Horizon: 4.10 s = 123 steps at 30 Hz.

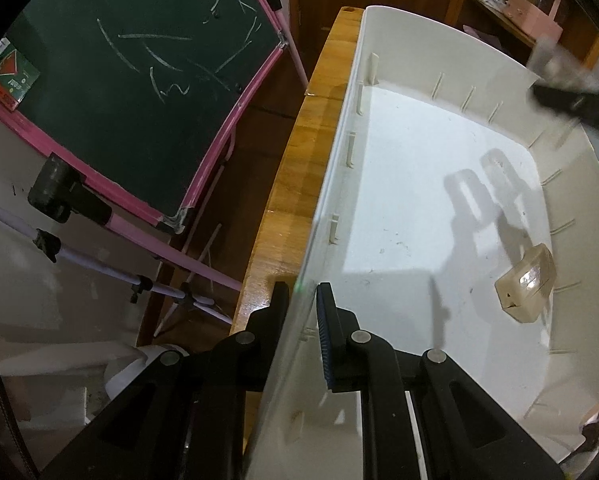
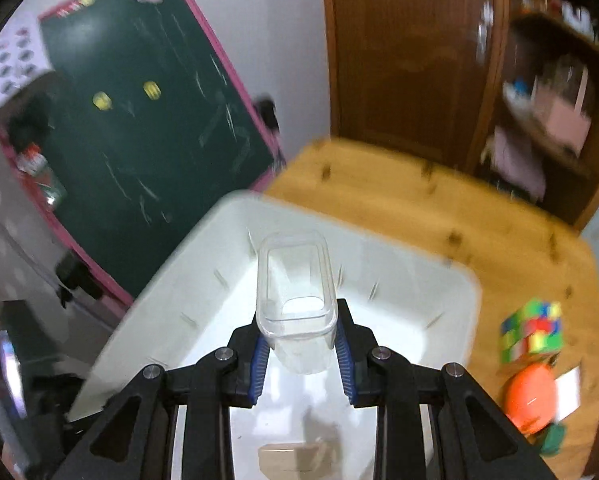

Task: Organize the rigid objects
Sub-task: 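Carry the clear container into the white bin and release it, then move the right gripper back toward the green square box, then grasp the green square box with the right gripper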

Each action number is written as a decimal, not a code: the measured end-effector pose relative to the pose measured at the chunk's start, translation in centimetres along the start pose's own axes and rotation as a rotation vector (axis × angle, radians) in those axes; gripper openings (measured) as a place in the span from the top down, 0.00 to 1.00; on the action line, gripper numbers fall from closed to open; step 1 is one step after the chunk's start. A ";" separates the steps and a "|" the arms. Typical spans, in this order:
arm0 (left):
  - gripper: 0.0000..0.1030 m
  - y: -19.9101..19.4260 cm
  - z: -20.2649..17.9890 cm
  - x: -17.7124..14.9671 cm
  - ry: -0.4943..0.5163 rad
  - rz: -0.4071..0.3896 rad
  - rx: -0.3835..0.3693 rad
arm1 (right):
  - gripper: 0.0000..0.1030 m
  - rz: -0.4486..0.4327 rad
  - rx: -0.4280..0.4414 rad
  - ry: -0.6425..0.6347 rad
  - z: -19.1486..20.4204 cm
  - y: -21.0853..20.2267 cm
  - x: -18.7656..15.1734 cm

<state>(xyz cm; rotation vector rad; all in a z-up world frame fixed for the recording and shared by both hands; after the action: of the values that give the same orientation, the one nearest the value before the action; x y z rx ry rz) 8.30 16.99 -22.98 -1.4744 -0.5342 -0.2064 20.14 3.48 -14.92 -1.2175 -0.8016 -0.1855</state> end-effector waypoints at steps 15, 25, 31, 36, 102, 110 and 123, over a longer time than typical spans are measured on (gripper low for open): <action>0.83 -0.1 -0.1 0.1 0.005 -0.003 0.010 | 0.66 0.224 -0.029 0.078 -0.4 5.2 -4.4; 0.82 -0.1 -0.1 0.1 0.005 -0.002 0.017 | 0.50 0.120 -0.064 0.093 -0.6 2.2 -3.3; 0.82 -0.1 -0.1 0.1 0.003 -0.002 0.020 | 0.50 0.040 -0.067 0.051 0.0 -0.6 -2.4; 0.82 -0.1 0.1 0.0 -0.002 -0.005 0.021 | 0.50 -0.010 -0.056 0.047 0.1 -3.4 -2.2; 0.73 -0.8 -0.7 -0.2 0.027 -0.031 0.114 | 0.62 -0.122 -0.484 0.367 -24.9 -4.4 -15.0; 0.73 -0.8 -0.5 -0.2 0.026 -0.031 0.113 | 0.62 -0.139 -0.500 0.341 -24.2 -5.1 -15.2; 0.73 -0.8 -0.6 -0.2 0.027 -0.032 0.113 | 0.62 -0.215 -0.469 0.316 -21.0 -10.3 -13.6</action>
<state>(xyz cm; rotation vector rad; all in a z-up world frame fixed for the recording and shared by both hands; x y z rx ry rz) 7.92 16.33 -22.37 -1.3519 -0.5389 -0.2174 14.32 -22.75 -18.15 -1.4895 -0.6256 -0.7567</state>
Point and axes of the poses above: each gripper's, at about its wrist camera, not at the fingertips, and y roughly the way its jaws point, z to its left, x to its top, the point moved 5 cm from there along y, roughly the way its jaws point, and after that the axes turned 6 degrees about -z, right-handed, at the moved point
